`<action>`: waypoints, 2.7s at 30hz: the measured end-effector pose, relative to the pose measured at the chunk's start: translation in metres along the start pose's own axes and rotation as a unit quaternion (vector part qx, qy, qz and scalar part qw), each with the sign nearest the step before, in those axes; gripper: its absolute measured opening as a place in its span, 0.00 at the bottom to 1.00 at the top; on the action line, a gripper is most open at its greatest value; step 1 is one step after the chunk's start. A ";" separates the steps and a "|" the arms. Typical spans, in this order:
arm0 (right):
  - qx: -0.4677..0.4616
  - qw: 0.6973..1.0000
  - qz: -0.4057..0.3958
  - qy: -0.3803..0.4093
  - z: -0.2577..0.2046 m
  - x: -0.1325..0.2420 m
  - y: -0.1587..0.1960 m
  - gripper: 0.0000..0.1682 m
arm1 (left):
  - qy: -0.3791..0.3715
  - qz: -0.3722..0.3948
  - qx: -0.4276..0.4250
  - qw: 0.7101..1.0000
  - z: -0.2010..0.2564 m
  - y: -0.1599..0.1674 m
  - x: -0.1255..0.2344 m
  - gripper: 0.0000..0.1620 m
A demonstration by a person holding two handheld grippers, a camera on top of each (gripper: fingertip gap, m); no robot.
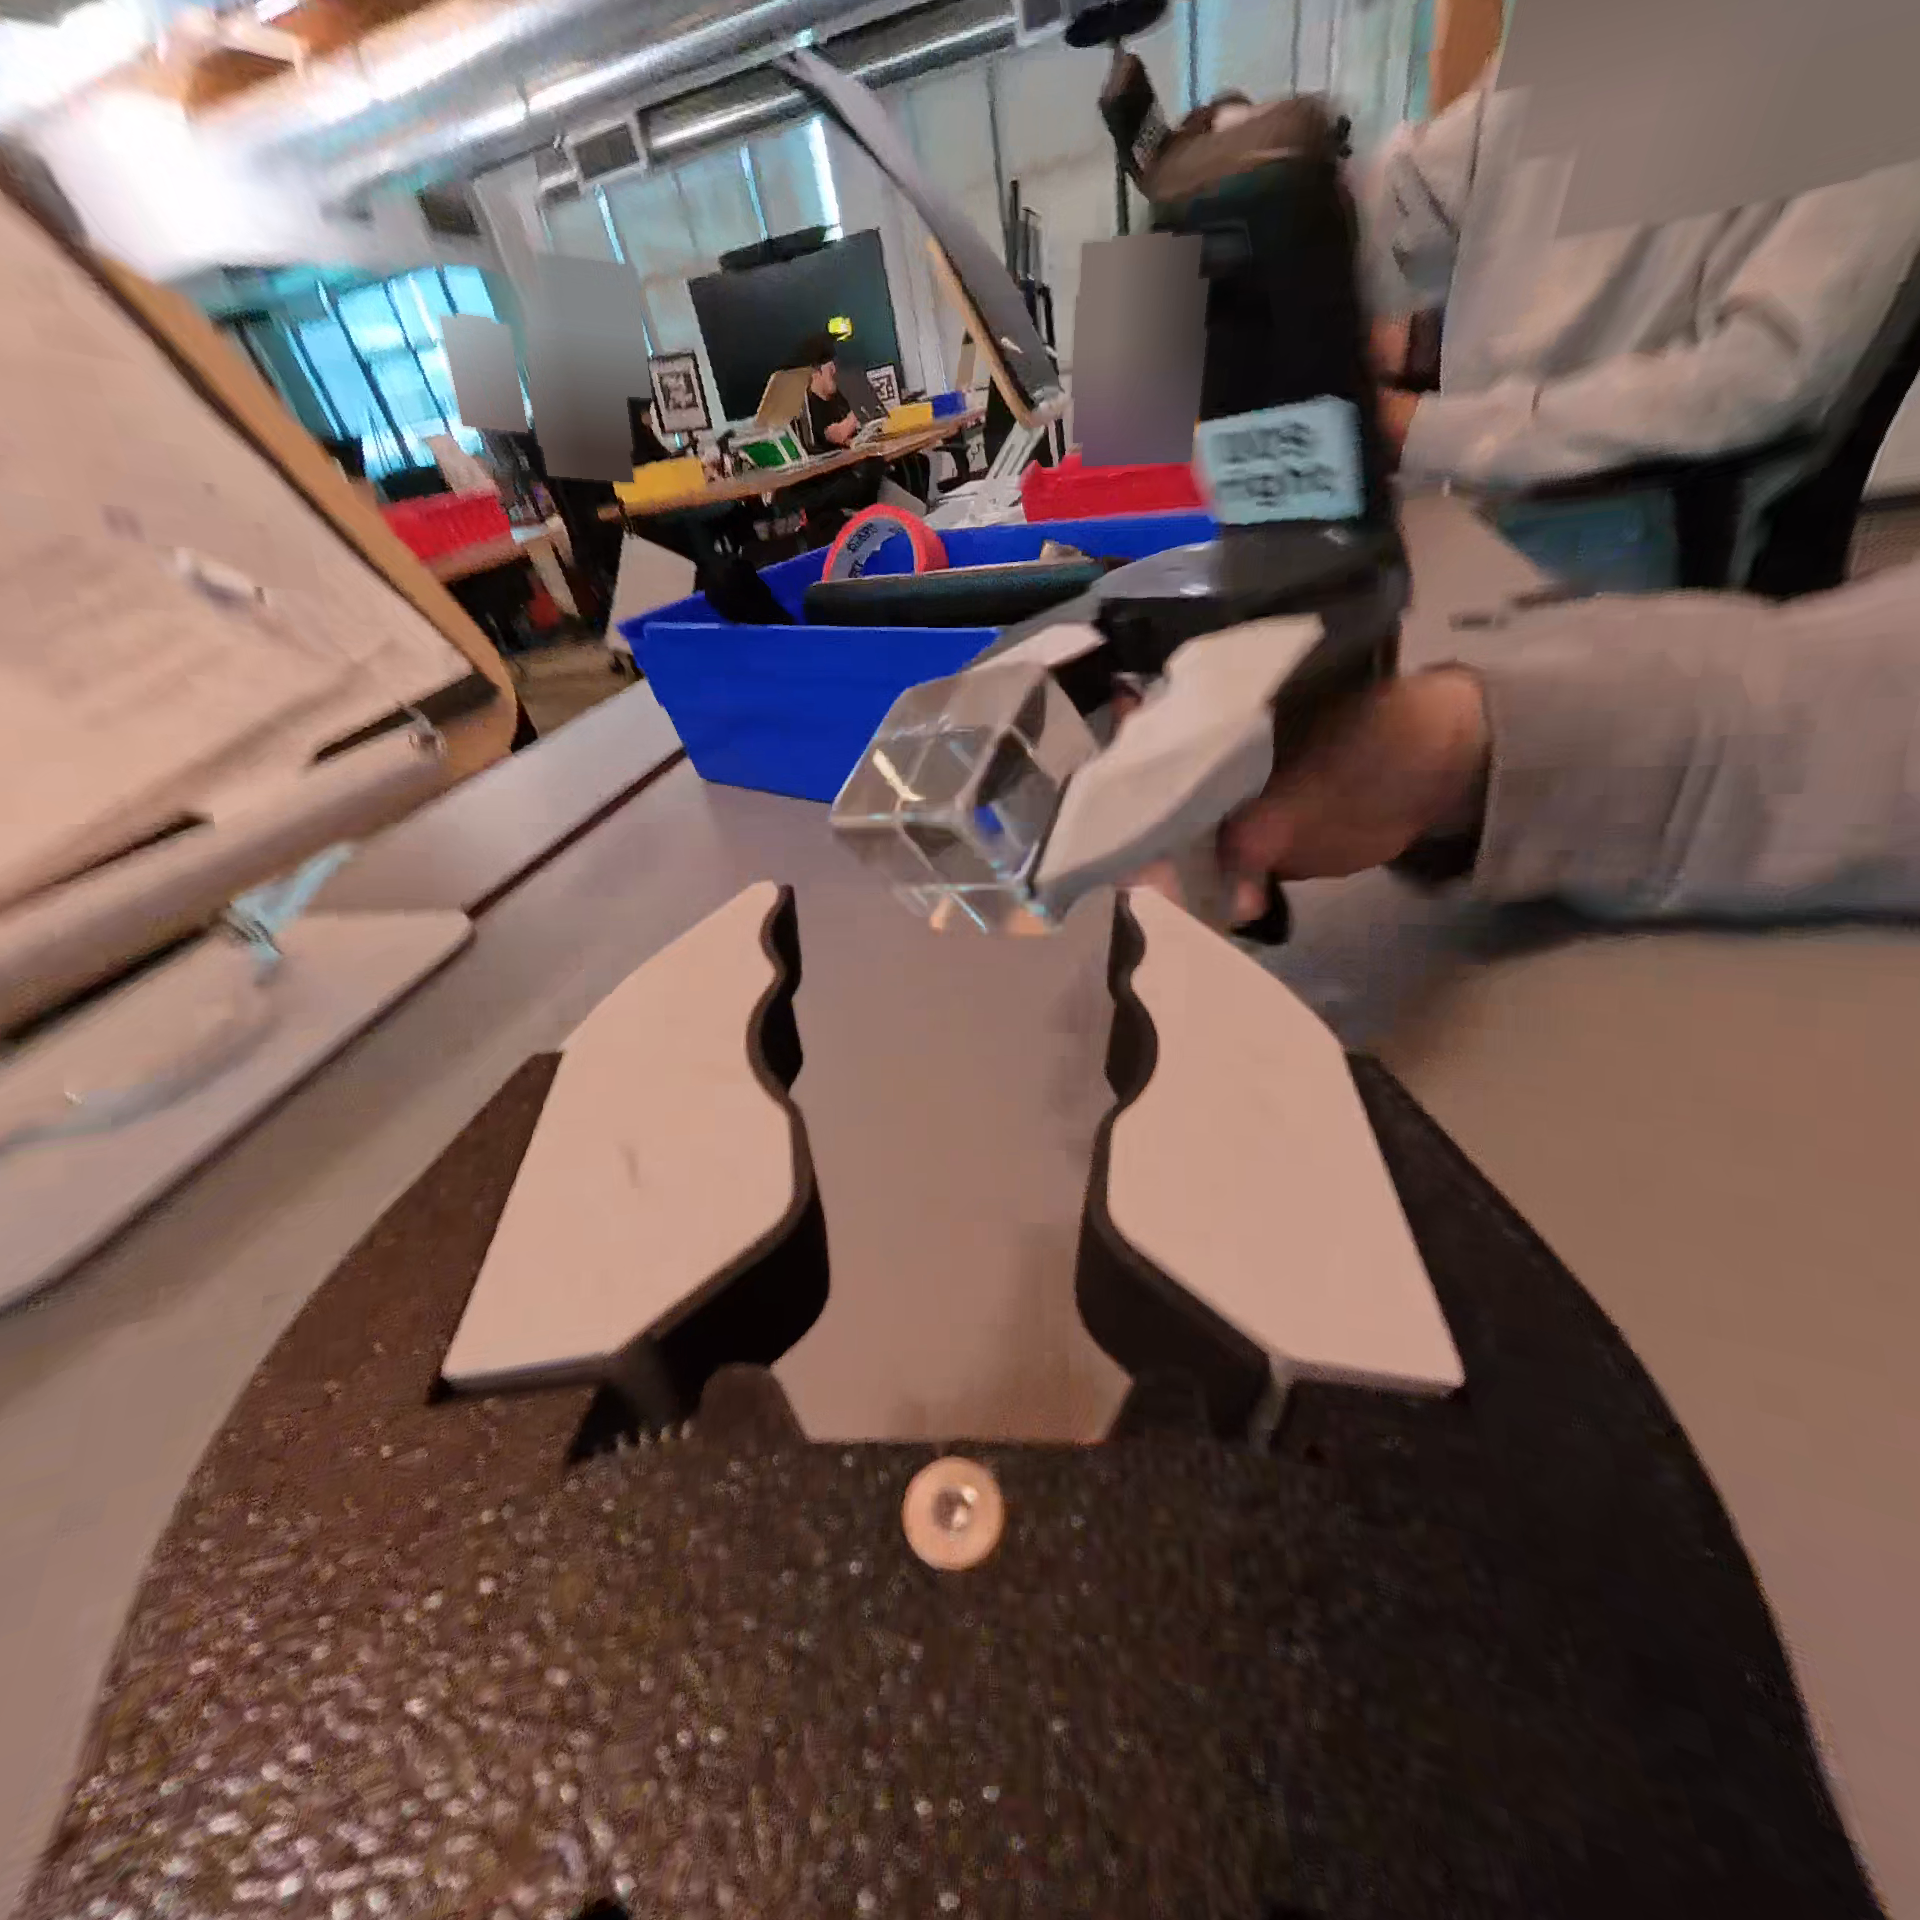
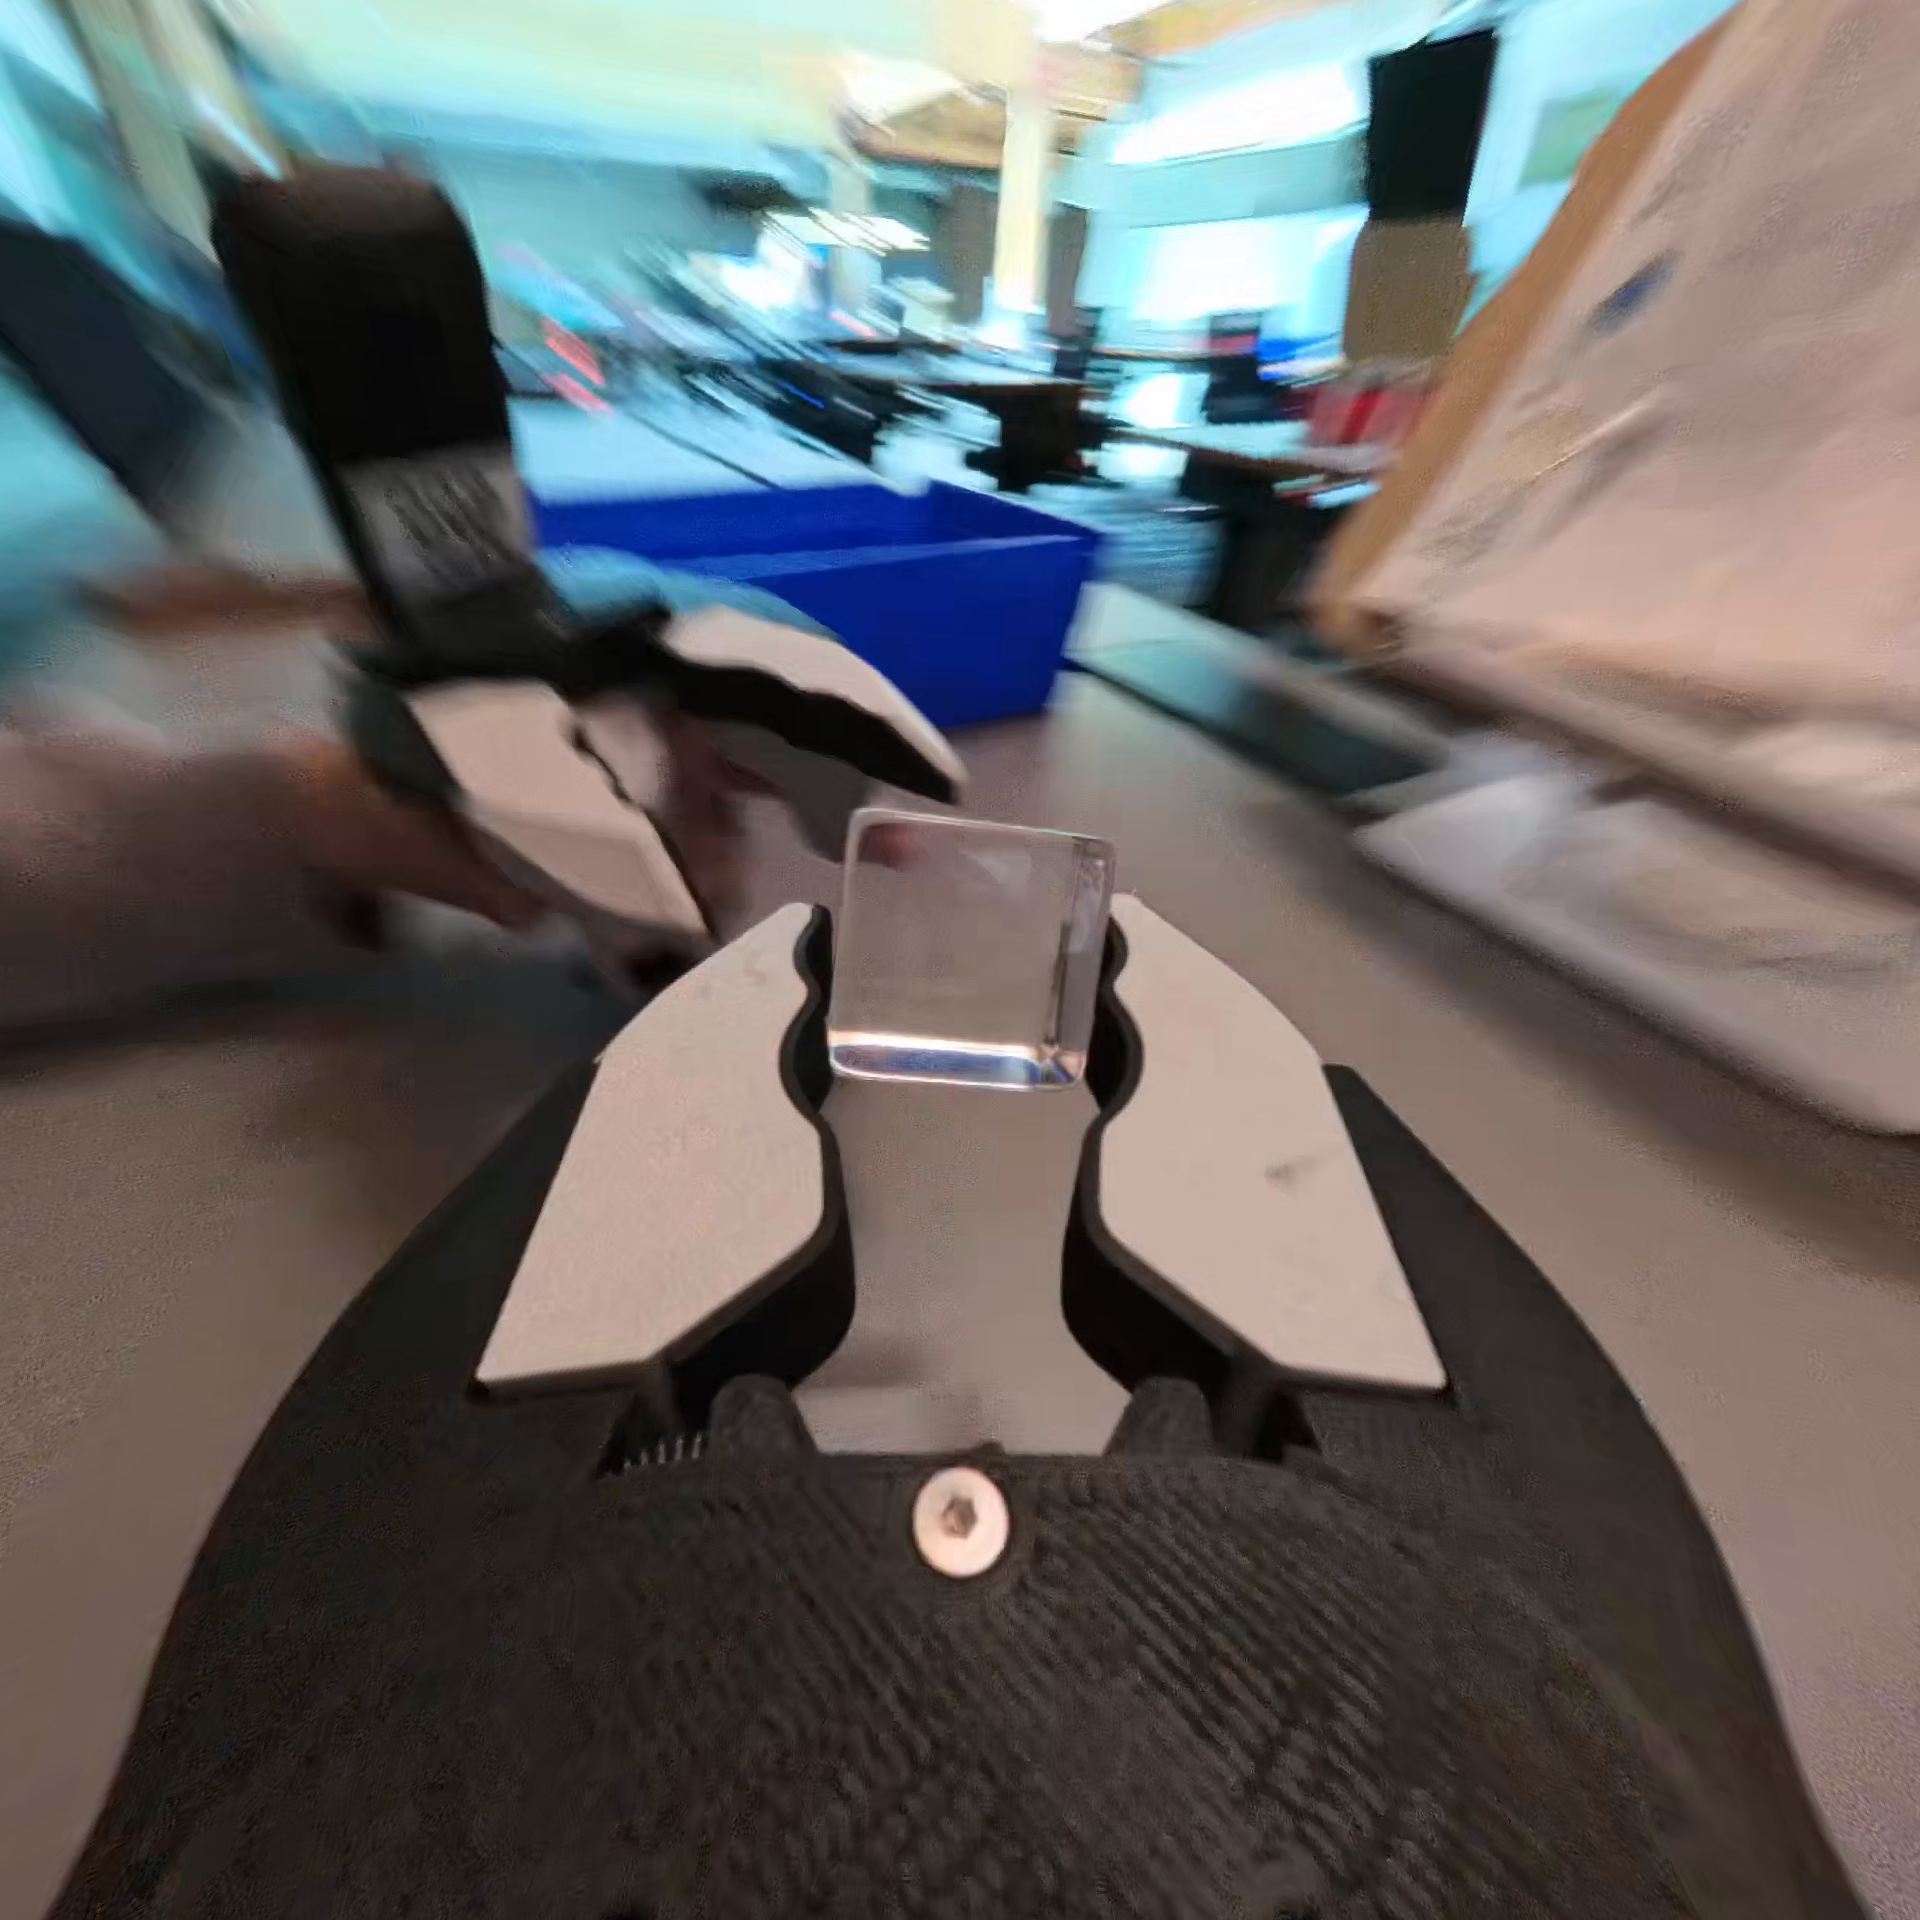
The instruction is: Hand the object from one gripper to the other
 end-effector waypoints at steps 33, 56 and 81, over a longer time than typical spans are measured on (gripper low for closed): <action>-0.083 0.983 0.087 -0.135 -0.013 0.004 -0.008 0.25 | 0.124 0.034 0.116 0.985 0.005 0.007 -0.004 0.27; -0.332 0.918 0.218 0.019 -0.004 0.001 0.004 0.25 | -0.263 0.000 -0.163 0.951 0.038 0.000 -0.042 0.36; -0.320 0.915 0.080 -0.233 -0.002 -0.001 0.003 0.32 | -0.028 -0.025 -0.195 0.980 0.030 -0.005 -0.014 0.28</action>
Point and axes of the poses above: each gripper's, where its closed fingertips meet, x back along the fingers, y out of its underside, z = x × y across the jaws, the point moved 9 cm from there along x, back along the fingers, and after that the axes turned 1 degree about -z, right-handed, at the moved point
